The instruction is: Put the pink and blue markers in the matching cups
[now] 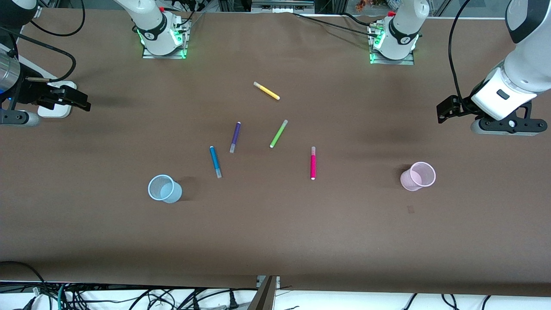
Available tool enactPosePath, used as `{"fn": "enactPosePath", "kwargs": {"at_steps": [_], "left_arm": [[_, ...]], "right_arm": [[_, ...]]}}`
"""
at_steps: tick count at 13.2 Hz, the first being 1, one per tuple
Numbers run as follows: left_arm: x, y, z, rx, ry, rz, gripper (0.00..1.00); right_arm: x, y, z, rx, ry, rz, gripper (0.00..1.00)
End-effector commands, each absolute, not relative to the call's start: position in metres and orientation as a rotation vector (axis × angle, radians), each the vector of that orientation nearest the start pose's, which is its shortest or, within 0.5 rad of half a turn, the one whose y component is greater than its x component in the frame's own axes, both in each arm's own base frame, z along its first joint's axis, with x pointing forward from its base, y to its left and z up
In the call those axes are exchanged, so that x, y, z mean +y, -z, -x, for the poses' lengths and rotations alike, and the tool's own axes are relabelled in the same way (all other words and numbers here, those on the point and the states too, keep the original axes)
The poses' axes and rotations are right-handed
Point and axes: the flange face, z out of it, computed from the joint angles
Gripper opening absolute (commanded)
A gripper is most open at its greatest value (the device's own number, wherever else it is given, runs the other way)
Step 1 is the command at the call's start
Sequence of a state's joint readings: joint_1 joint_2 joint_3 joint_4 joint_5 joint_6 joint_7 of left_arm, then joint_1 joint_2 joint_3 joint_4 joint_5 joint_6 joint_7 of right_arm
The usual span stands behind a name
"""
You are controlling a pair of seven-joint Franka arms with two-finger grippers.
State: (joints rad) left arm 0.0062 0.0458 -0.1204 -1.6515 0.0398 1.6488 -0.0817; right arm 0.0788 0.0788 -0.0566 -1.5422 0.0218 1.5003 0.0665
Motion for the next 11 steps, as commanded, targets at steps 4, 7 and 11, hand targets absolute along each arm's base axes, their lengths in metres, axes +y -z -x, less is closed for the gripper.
{"fn": "enactPosePath", "kwargs": {"at_steps": [4,7,11], "left_arm": [[-0.06,-0.57,-0.565,0.087,-0.052,3.12,1.0],[-0.06,-0.569,-0.564,0.085,-0.071,3.119,1.0],[-0.061,-0.565,-0.564,0.087,-0.097,3.117,1.0]], "right_arm": [[0.013,-0.592,-0.571,0.088,-0.198,3.13,1.0],[0.015,-0.594,-0.574,0.084,-0.188,3.131,1.0],[0.029,-0.587,-0.581,0.069,-0.189,3.123,1.0]]}}
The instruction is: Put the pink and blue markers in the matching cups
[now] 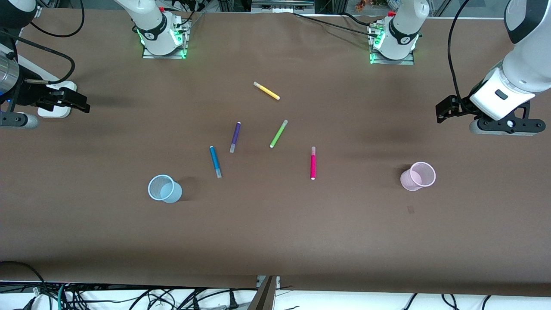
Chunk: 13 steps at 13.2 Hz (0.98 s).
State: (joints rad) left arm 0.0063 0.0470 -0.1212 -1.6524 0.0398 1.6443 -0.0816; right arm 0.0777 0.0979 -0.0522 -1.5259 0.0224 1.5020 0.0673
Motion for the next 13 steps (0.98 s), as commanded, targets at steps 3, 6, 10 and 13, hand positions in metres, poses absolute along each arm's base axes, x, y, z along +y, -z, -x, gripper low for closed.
{"fn": "enactPosePath", "kwargs": {"at_steps": [3,6,10,13], "left_arm": [[-0.082,-0.544,-0.565,0.132,-0.169,3.115,1.0],[-0.116,-0.475,-0.589,0.163,-0.296,3.116,1.0],[-0.181,-0.384,-0.615,0.161,-0.231,3.175,1.0],[-0.25,-0.312,-0.604,0.11,-0.246,3.196,1.0]], "right_arm": [[0.092,-0.554,-0.598,-0.092,-0.176,3.14,1.0],[0.16,-0.491,-0.618,-0.251,-0.201,3.141,1.0],[0.218,-0.398,-0.641,-0.347,-0.172,3.126,1.0],[0.241,-0.334,-0.654,-0.331,-0.146,3.075,1.0]]}}
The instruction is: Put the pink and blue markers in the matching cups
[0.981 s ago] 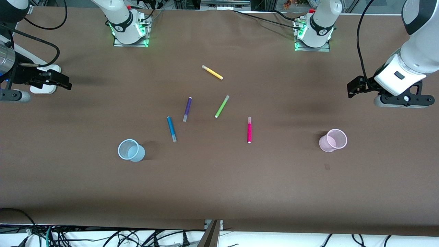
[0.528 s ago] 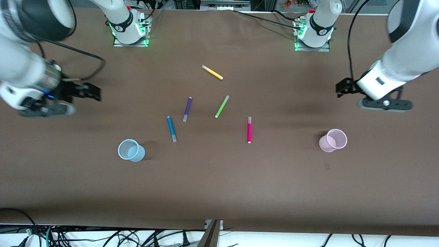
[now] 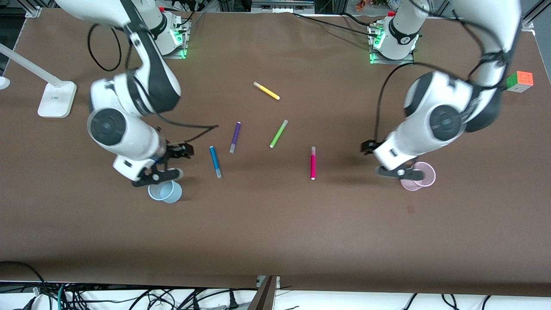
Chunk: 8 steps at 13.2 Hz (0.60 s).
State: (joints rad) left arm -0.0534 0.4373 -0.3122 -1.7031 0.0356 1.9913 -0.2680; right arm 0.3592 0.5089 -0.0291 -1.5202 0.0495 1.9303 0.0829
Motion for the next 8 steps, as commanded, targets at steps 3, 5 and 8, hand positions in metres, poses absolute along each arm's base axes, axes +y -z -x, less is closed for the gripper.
{"fn": "enactPosePath", "kwargs": {"at_steps": [3,5,8], "left_arm": [[-0.326,-0.241,-0.557,-0.009,-0.191,3.194,1.0],[-0.328,-0.22,-0.55,0.074,-0.148,3.151,1.0],[-0.354,-0.189,-0.538,0.129,-0.098,3.194,1.0]], "right_arm": [[0.267,-0.273,-0.653,-0.371,-0.132,3.073,1.0],[0.294,-0.249,-0.643,-0.433,-0.132,3.07,1.0],[0.295,-0.213,-0.64,-0.438,-0.154,3.077,1.0]]}}
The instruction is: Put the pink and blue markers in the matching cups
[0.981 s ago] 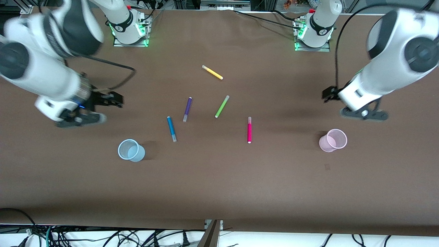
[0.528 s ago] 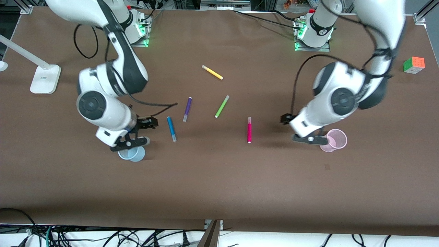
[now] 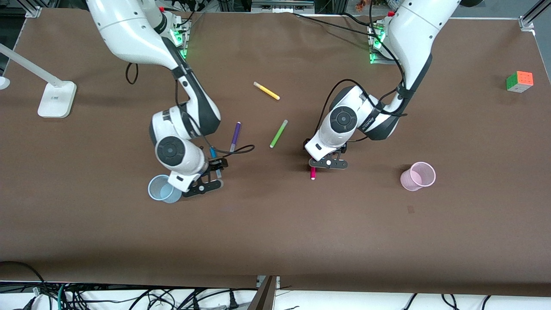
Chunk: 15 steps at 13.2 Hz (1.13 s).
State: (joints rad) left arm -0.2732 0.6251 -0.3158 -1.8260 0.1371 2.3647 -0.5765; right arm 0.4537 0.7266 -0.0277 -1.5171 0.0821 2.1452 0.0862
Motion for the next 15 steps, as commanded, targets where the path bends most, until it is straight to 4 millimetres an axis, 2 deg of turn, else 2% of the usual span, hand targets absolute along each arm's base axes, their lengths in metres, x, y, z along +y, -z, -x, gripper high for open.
{"fn": "enactPosePath", "kwargs": {"at_steps": [1,2,3,5,6,8,9,10,11,12,13,15], "left_arm": [[-0.36,-0.184,-0.535,0.149,-0.082,3.203,1.0],[-0.36,-0.177,-0.534,0.192,-0.07,3.186,0.98],[-0.36,-0.171,-0.534,0.263,-0.034,3.157,0.87],[-0.361,-0.162,-0.532,0.298,-0.015,3.147,0.72],[-0.363,-0.162,-0.531,0.3,-0.016,3.148,0.55],[-0.363,-0.166,-0.531,0.304,-0.009,3.147,0.32],[-0.364,-0.167,-0.532,0.306,-0.007,3.147,0.17],[-0.363,-0.169,-0.532,0.306,-0.009,3.143,0.05],[-0.363,-0.17,-0.532,0.306,-0.011,3.142,0.0],[-0.361,-0.177,-0.533,0.307,-0.015,3.131,0.0],[-0.357,-0.186,-0.535,0.305,-0.026,3.115,0.0],[-0.344,-0.221,-0.544,0.28,-0.044,3.067,0.0]], "right_arm": [[0.297,-0.202,-0.637,-0.445,-0.17,3.079,1.0],[0.297,-0.194,-0.635,-0.447,-0.188,3.082,1.0],[0.299,-0.191,-0.633,-0.452,-0.195,3.082,1.0],[0.298,-0.187,-0.631,-0.452,-0.207,3.084,0.9],[0.298,-0.184,-0.631,-0.449,-0.214,3.085,0.82],[0.305,-0.176,-0.625,-0.472,-0.218,3.084,0.72],[0.305,-0.172,-0.624,-0.471,-0.216,3.085,0.66],[0.305,-0.17,-0.624,-0.484,-0.21,3.083,0.57],[0.306,-0.171,-0.624,-0.478,-0.206,3.083,0.23],[0.307,-0.171,-0.624,-0.475,-0.206,3.084,0.1],[0.308,-0.174,-0.624,-0.478,-0.199,3.082,0.0],[0.31,-0.184,-0.628,-0.516,-0.169,3.078,0.0]]}}
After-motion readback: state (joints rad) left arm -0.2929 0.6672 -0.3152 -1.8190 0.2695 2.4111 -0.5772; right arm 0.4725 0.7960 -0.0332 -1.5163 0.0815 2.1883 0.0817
